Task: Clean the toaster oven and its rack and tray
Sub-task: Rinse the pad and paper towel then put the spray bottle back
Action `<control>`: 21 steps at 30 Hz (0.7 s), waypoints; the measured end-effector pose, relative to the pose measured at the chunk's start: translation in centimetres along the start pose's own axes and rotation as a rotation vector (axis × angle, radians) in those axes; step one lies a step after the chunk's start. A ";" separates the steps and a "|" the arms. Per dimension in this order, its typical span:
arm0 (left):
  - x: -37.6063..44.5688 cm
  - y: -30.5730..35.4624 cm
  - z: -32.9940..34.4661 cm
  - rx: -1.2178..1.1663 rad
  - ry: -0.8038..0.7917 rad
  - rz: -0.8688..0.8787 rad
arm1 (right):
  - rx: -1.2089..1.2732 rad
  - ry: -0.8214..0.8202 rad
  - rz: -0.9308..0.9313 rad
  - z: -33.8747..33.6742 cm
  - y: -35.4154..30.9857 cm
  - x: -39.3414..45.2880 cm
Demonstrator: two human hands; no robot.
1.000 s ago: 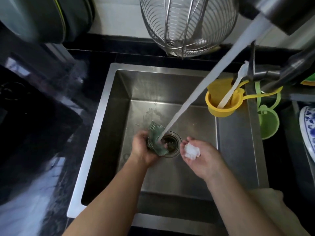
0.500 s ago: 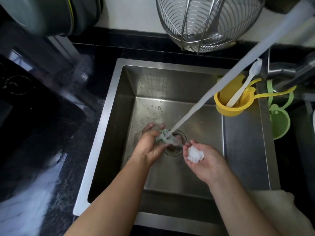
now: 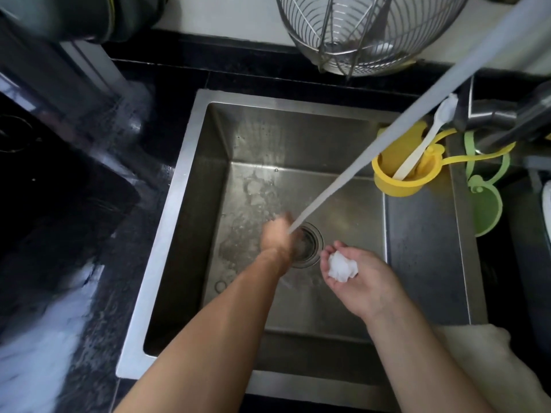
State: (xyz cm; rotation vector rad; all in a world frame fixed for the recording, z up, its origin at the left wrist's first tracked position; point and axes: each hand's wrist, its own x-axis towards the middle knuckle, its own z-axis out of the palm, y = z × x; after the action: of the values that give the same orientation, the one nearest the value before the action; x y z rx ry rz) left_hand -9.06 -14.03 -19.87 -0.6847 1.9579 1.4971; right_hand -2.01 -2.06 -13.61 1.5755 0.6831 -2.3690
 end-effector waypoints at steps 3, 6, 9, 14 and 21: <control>-0.3 0.7 0.4 0.120 0.069 -0.013 | -0.008 0.001 -0.011 0.2 0.1 0.3; 0.5 0.3 0.0 -0.019 -0.084 -0.090 | -0.008 -0.007 -0.008 0.2 0.1 0.7; -0.1 -0.2 -2.0 -0.261 -0.358 -0.197 | -0.010 -0.015 -0.004 0.2 0.0 0.9; -0.8 -0.5 -4.3 -0.527 -0.328 -0.219 | 0.028 -0.025 0.004 0.1 0.2 0.8; 0.3 -1.2 -4.5 -0.716 -0.158 -0.358 | 0.027 -0.014 0.001 -0.3 0.3 0.7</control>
State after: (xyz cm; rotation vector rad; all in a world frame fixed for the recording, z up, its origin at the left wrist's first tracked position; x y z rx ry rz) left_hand -9.03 -18.70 -19.96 -1.0994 1.0761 1.9352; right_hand -1.96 -2.16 -14.45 1.5685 0.6499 -2.3961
